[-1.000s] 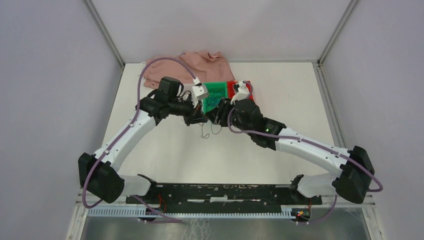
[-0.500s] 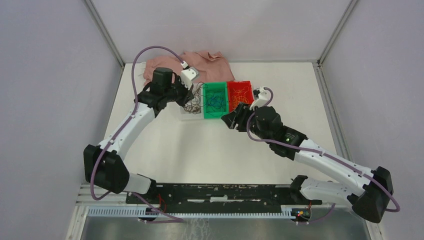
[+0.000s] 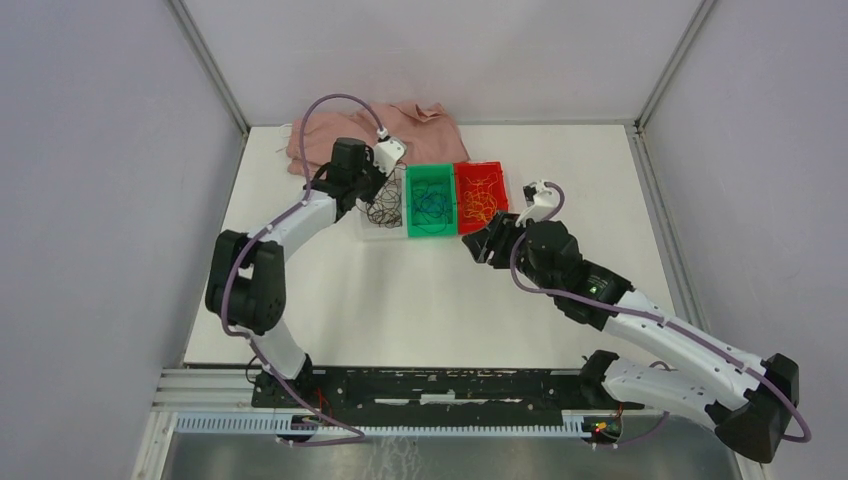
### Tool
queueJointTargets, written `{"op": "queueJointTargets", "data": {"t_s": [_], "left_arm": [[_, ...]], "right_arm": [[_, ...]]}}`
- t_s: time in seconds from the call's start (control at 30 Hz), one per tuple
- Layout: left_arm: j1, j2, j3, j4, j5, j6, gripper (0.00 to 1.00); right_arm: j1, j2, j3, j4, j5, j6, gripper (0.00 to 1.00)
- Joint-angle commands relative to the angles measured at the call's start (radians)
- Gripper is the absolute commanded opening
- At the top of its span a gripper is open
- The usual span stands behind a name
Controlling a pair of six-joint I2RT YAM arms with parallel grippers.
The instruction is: Untangle the cables
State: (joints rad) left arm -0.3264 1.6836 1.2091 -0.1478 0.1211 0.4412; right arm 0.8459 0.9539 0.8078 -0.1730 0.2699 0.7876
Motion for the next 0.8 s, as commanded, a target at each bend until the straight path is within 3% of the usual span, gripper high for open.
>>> {"op": "queueJointTargets", "data": {"t_s": [0.0, 0.07, 0.13, 0.23, 0.3, 0.5, 0.6, 0.7, 0.77], "left_arm": [[0.002, 0.065, 0.025, 0.125, -0.120, 0.113, 0.03], [0.003, 0.080, 0.036, 0.105, -0.119, 0.111, 0.12], [0.003, 0.082, 0.054, 0.065, -0.107, 0.100, 0.38], [0.006, 0.069, 0.084, 0.000, -0.079, 0.101, 0.51], [0.011, 0.046, 0.106, -0.053, -0.040, 0.105, 0.64], [0.044, 0.007, 0.229, -0.224, 0.065, 0.109, 0.75], [0.059, -0.015, 0.297, -0.312, 0.134, 0.087, 0.87], [0.099, -0.056, 0.343, -0.350, 0.233, -0.029, 1.00], [0.144, -0.093, 0.320, -0.314, 0.293, -0.139, 0.99]], "right_arm": [[-0.012, -0.032, -0.004, -0.011, 0.034, -0.030, 0.57], [-0.018, -0.037, -0.008, -0.018, 0.038, -0.036, 0.57], [-0.026, -0.038, -0.010, -0.021, 0.037, -0.037, 0.58], [-0.036, -0.034, -0.009, -0.024, 0.028, -0.036, 0.58], [-0.043, -0.033, -0.007, -0.027, 0.021, -0.036, 0.58], [-0.054, -0.041, -0.001, -0.044, 0.011, -0.040, 0.58], [-0.060, -0.044, 0.000, -0.056, 0.016, -0.053, 0.60], [-0.067, -0.031, 0.012, -0.087, 0.047, -0.095, 0.72], [-0.074, -0.018, 0.019, -0.098, 0.080, -0.134, 0.86]]}}
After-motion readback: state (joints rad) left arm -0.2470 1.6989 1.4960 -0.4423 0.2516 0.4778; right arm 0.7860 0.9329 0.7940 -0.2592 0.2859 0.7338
